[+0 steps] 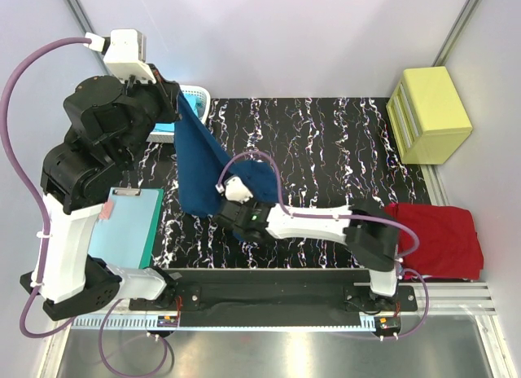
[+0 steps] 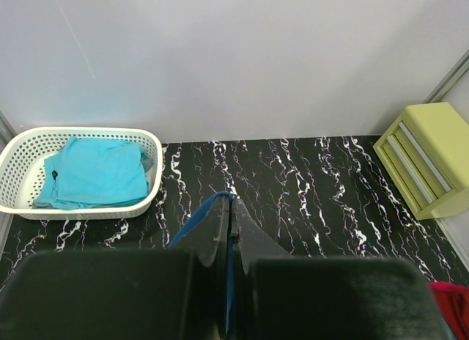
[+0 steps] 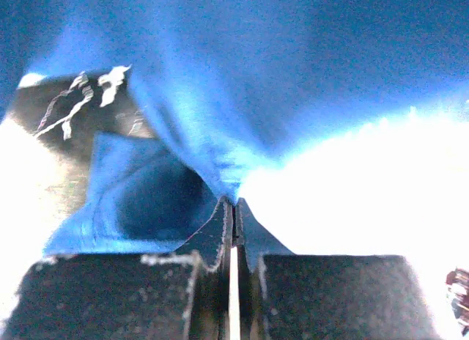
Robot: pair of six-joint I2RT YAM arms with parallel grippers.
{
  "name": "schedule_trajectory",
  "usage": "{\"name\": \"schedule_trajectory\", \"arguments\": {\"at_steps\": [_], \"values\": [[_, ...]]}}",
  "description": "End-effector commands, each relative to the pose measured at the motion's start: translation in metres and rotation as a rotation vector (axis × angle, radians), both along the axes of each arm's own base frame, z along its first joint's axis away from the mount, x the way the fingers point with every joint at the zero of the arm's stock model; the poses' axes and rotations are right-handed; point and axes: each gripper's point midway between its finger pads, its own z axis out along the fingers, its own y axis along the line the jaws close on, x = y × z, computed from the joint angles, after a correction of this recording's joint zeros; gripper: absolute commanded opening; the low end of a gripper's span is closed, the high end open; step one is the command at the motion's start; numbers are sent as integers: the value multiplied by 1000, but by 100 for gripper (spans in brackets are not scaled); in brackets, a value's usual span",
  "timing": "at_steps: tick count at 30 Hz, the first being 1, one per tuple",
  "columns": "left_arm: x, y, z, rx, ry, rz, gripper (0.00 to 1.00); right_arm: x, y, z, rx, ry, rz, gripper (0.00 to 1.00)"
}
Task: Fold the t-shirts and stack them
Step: Flatten out the tshirt
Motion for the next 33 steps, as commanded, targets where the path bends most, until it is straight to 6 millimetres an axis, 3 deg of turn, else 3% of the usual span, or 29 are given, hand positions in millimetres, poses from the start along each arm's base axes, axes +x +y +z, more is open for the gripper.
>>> {"name": "schedule_trajectory", "arguments": {"at_steps": [1,6,8,9,15,19,28,33], "values": [[-1,9,17,-12,-64,31,0,22,-38,112,90,-208,-127,0],[1,10,15,-2,-63,43,0,64,-108,246,201,-400,-293,0],[3,8,11,4,-54,43,0,72,-132,286,244,-462,-348,0],[4,8,11,5,-53,45,0,74,-144,316,267,-510,-374,0],[9,10,-3,27,-35,76,0,76,-193,423,342,-716,-494,0],[14,16,-16,67,-13,120,0,68,-212,456,371,-787,-529,0],[17,76,-32,99,15,414,0,26,-282,507,446,-916,-611,0],[23,93,-43,84,36,499,0,14,-301,506,439,-920,-621,0]]}}
